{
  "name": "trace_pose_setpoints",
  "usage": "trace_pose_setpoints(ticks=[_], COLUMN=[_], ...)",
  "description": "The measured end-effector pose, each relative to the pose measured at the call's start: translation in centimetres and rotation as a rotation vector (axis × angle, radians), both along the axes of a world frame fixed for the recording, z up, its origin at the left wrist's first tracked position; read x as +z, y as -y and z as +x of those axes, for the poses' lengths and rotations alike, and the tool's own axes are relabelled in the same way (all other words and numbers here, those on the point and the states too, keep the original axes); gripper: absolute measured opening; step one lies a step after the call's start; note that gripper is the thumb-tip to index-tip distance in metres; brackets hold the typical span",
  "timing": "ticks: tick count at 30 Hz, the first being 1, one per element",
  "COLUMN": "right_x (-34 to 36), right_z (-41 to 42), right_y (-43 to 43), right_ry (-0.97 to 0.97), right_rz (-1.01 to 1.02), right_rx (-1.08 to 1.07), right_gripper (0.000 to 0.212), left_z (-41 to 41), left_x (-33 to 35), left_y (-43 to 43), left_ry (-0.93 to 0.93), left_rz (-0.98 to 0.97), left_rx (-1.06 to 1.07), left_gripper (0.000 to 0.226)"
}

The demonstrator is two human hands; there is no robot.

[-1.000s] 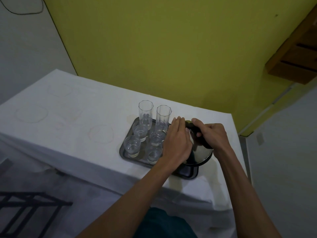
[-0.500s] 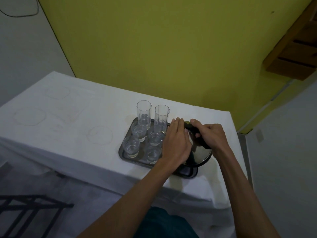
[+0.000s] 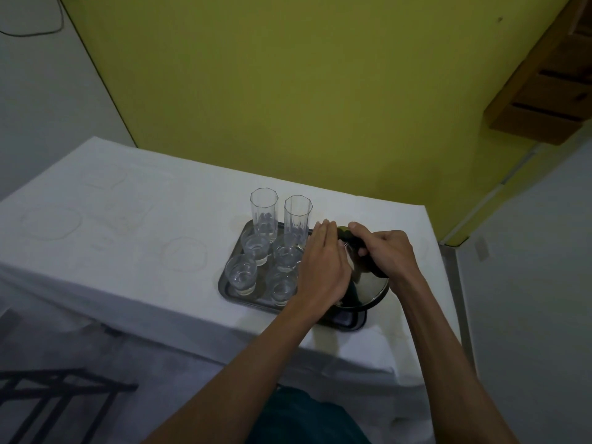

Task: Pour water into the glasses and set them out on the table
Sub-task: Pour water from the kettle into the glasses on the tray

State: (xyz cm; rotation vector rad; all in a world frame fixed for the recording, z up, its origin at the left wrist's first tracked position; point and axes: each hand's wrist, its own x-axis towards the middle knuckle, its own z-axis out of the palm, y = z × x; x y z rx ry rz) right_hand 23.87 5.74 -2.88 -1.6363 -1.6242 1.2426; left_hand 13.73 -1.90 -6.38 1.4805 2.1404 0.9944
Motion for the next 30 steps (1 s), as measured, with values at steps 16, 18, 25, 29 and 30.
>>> trace_pose_setpoints(ticks=[16, 18, 25, 29, 30], right_x=[-0.04, -0.05, 0.01, -0.14, -0.19], right_z=[-0.07, -0.03, -0.1, -0.11, -0.11], right_y=[0.06, 0.09, 0.16, 0.1, 0.09], right_ry=[-0.01, -0.006, 0.018, 0.014, 0.015], right_rz=[-0.007, -0.008, -0.01, -0.009, -0.007], right_rx=[0.007, 0.002, 0.008, 0.005, 0.005], right_gripper=[0.053, 0.053, 0.054, 0.055, 0.055], left_z=[-0.15, -0.16, -0.26, -0.29, -0.26], left_x=[-0.01, 0.05, 0.04, 0.02, 0.04], left_y=[-0.01, -0.08, 0.14, 0.13, 0.15], left_ry=[-0.009, -0.004, -0.002, -0.008, -0.008], left_rz=[0.008, 0.008, 0.0, -0.007, -0.01], left_rx=[-0.009, -0.008, -0.005, -0.003, -0.002], left_gripper=[0.05, 0.05, 0.051, 0.051, 0.051])
